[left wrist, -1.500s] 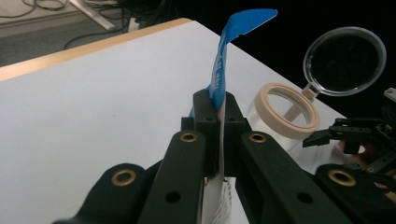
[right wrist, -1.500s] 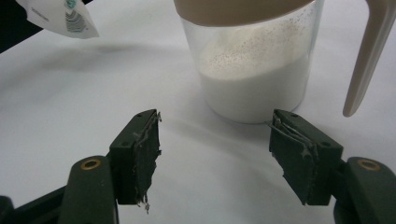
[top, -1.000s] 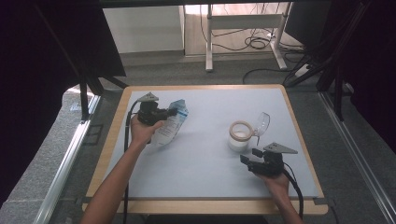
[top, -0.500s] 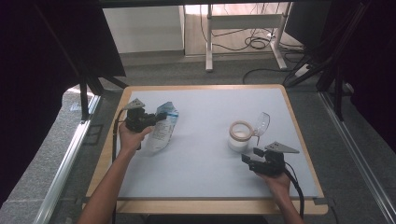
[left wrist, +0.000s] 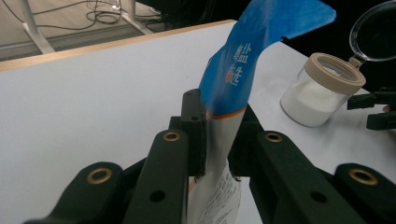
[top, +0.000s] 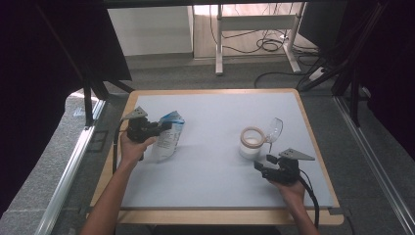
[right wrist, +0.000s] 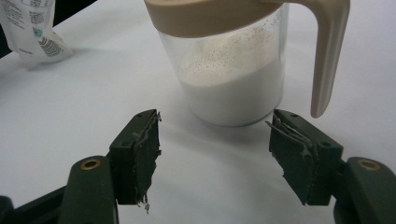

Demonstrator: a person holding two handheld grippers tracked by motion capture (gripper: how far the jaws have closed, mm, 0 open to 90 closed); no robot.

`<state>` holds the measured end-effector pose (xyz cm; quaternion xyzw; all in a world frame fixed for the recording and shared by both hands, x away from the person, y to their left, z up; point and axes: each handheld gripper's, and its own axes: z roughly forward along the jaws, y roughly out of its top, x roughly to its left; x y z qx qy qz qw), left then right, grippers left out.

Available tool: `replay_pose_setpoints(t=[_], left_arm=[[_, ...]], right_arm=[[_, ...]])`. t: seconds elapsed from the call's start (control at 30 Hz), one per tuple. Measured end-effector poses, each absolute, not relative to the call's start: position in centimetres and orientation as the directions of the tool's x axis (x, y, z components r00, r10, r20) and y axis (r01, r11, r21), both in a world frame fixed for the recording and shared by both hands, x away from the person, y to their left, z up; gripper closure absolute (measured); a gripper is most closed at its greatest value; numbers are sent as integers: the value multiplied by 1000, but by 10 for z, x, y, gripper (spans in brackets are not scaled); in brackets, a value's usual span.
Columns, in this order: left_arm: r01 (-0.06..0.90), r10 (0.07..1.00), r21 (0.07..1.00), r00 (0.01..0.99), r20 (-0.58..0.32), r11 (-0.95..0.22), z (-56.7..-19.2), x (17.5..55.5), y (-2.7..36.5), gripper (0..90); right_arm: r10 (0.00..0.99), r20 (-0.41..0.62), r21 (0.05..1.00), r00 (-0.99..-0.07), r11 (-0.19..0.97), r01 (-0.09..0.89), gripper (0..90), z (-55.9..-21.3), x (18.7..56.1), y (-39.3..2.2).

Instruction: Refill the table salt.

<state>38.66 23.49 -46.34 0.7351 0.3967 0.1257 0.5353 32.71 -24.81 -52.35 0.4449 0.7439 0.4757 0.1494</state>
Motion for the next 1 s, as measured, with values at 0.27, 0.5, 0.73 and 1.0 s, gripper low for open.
replay_pose_setpoints(t=[0.27,0.5,0.73,1.0], left_arm=[[451,724,888,642,-251,-92,-468,379,245,786],[446,725,892,638,-258,-74,-472,368,256,769],[448,717,890,647,-259,-83,-477,361,258,676],[442,730,891,642,-233,-104,-485,356,256,475]], right_arm=[[804,202,840,-560,151,521,338,-524,327,-247],[802,206,839,-561,150,523,336,-523,327,-246],[803,207,841,-559,146,521,336,-522,327,-246],[801,206,838,-563,153,524,336,-524,328,-245]])
